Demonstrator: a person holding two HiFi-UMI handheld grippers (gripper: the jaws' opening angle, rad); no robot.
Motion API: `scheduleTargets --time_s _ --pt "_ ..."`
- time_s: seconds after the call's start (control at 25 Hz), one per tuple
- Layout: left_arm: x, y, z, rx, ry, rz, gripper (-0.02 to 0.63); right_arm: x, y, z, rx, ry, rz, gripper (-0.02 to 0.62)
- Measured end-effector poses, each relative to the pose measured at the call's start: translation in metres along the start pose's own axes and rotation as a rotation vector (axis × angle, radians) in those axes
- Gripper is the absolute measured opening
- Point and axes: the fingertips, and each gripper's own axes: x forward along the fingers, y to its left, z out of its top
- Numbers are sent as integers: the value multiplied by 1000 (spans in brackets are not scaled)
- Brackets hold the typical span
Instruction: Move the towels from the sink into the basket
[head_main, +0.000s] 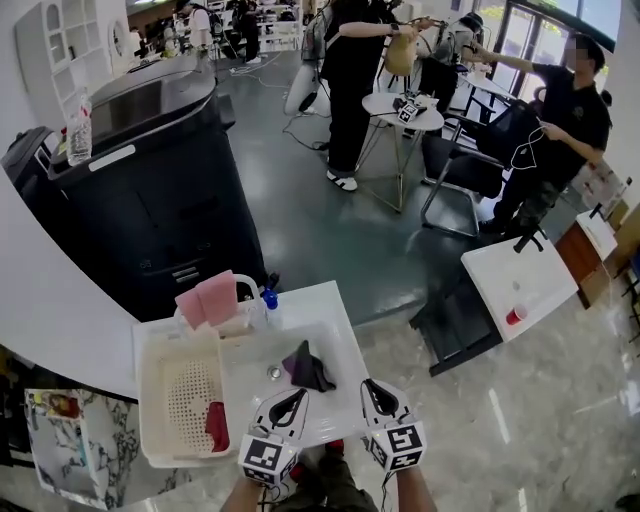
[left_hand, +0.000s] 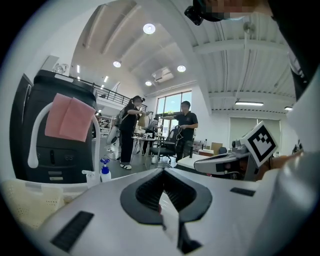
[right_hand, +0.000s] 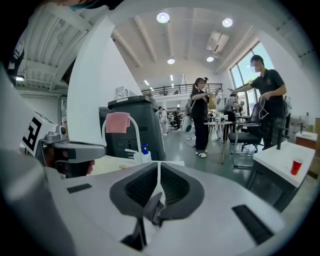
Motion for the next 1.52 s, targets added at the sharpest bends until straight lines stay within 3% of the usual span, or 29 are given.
scheduleTargets --time_s 0.88,1.08,1.52 --pt "97 45 -139 -137 264 103 6 90 -51 -111 89 215 121 41" --pt "109 54 -163 -162 312 110 6 99 -54 -122 109 236 135 41" --pt "138 56 -226 -212 523 93 11 104 -70 -131 115 263 120 41"
